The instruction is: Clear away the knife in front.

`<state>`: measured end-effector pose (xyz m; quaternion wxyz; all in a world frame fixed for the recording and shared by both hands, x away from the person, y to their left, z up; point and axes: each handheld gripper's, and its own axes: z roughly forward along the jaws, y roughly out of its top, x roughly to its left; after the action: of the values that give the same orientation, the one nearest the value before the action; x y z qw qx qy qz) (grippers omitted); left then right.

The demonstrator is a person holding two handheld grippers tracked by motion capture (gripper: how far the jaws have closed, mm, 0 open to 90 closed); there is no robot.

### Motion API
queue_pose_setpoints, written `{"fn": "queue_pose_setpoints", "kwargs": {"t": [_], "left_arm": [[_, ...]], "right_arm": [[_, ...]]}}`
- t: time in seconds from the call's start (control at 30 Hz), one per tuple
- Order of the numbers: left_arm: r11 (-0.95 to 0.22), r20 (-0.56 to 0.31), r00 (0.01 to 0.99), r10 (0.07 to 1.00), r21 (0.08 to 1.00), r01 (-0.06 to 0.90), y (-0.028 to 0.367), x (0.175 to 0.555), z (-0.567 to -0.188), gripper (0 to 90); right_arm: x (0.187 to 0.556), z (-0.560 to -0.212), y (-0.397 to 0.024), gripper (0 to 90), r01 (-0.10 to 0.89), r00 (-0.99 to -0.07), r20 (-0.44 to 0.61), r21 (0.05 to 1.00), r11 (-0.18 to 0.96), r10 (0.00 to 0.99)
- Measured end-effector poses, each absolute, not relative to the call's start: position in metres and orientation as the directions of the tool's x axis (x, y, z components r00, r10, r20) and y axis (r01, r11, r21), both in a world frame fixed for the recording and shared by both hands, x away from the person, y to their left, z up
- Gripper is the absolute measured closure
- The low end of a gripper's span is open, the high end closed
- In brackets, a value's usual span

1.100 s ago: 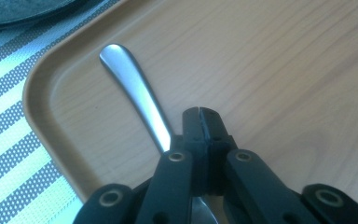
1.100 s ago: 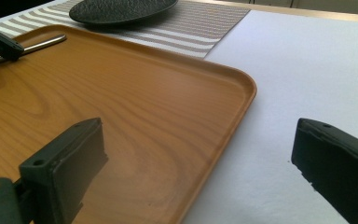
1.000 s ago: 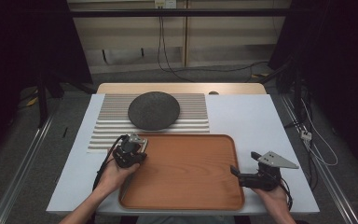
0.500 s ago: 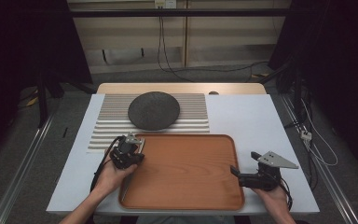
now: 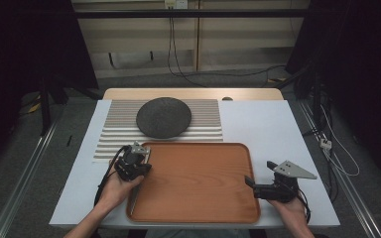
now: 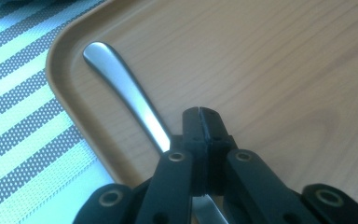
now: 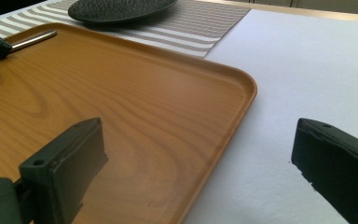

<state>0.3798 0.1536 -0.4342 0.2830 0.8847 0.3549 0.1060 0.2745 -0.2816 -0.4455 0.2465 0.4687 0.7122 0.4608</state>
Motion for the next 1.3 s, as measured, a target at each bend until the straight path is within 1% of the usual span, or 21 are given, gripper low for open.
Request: {"fn": "queue_pose_setpoints", "kwargs": {"t": [0.23, 0.27, 0.3, 0.37, 0.53, 0.77, 0.97, 1.13, 1.23, 1.3], "left_arm": [[-0.587, -0.010, 0.726, 0.688, 0.580, 0.564, 0.1545, 0.3768, -0.4345, 90.0], [-0.583, 0.002, 0.717, 0.697, 0.585, 0.564, 0.1543, 0.3757, -0.4347, 90.0], [-0.575, -0.017, 0.719, 0.694, 0.588, 0.569, 0.1550, 0.3758, -0.4350, 90.0], [-0.579, -0.008, 0.720, 0.694, 0.587, 0.565, 0.1550, 0.3752, -0.4348, 90.0], [-0.560, -0.026, 0.707, 0.707, 0.590, 0.581, 0.1544, 0.3761, -0.4356, 90.0], [-0.538, -0.021, 0.684, 0.730, 0.599, 0.593, 0.1557, 0.3776, -0.4363, 90.0], [-0.523, -0.040, 0.680, 0.732, 0.606, 0.599, 0.1588, 0.3786, -0.4371, 90.0], [-0.516, -0.053, 0.693, 0.719, 0.628, 0.583, 0.1594, 0.3775, -0.4357, 82.3], [-0.509, -0.039, 0.703, 0.710, 0.661, 0.551, 0.1606, 0.3761, -0.4319, 74.2], [-0.488, -0.053, 0.704, 0.708, 0.684, 0.542, 0.1615, 0.3757, -0.4301, 67.2]], "right_arm": [[0.2743, -0.4455, -0.2812, 2.6, 0.440, -0.440, 0.081, 0.888, 0.136, 0.894], [0.2743, -0.4455, -0.2813, 2.6, 0.440, -0.440, 0.081, 0.888, 0.136, 0.894], [0.2743, -0.4455, -0.2814, 2.6, 0.440, -0.439, 0.081, 0.888, 0.136, 0.895], [0.2744, -0.4457, -0.2816, 2.6, 0.441, -0.440, 0.079, 0.887, 0.139, 0.895], [0.2747, -0.4458, -0.2812, 2.6, 0.441, -0.443, 0.079, 0.886, 0.140, 0.893], [0.2746, -0.4457, -0.2811, 2.6, 0.443, -0.442, 0.081, 0.886, 0.139, 0.893], [0.2746, -0.4457, -0.2808, 2.6, 0.444, -0.443, 0.083, 0.885, 0.138, 0.892], [0.2748, -0.4458, -0.2808, 2.6, 0.443, -0.442, 0.084, 0.886, 0.136, 0.893], [0.2749, -0.4458, -0.2809, 2.6, 0.443, -0.442, 0.083, 0.886, 0.137, 0.893], [0.2749, -0.4458, -0.2810, 2.6, 0.442, -0.442, 0.082, 0.886, 0.137, 0.893]]}}
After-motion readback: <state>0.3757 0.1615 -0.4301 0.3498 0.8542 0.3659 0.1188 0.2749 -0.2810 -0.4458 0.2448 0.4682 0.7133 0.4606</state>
